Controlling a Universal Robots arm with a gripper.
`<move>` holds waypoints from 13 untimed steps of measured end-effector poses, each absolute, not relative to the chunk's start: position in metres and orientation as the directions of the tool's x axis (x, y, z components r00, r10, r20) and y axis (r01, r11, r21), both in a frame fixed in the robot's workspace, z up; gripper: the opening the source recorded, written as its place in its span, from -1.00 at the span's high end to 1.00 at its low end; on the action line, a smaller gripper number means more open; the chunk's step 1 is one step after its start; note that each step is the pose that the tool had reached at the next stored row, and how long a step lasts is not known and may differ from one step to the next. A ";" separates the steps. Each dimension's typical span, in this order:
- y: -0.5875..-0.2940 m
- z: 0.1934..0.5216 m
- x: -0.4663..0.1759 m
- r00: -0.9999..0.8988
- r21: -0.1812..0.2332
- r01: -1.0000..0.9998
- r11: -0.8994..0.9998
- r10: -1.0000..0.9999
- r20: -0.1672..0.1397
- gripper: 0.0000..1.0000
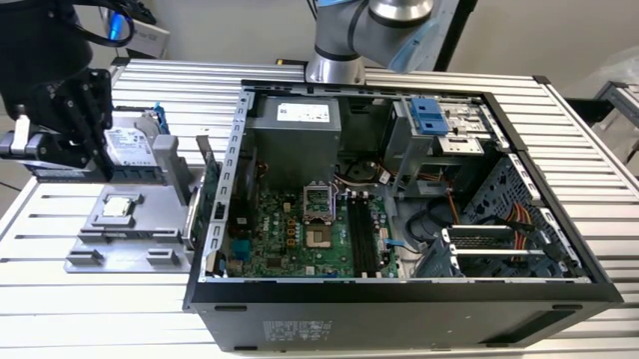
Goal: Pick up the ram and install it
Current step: 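Pick up the ram and move it above insertion slot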
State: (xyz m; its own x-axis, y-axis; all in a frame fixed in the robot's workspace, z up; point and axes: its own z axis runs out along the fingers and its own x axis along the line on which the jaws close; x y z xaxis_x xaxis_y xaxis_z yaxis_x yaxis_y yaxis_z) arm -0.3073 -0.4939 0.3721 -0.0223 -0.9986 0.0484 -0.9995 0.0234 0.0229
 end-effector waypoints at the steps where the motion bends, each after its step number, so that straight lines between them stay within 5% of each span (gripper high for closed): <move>1: -0.494 0.372 -0.307 -0.022 0.023 -0.999 0.023 -0.999 0.048 1.00; 13: -0.494 0.372 -0.302 -0.022 0.023 -0.999 0.023 -0.999 0.048 1.00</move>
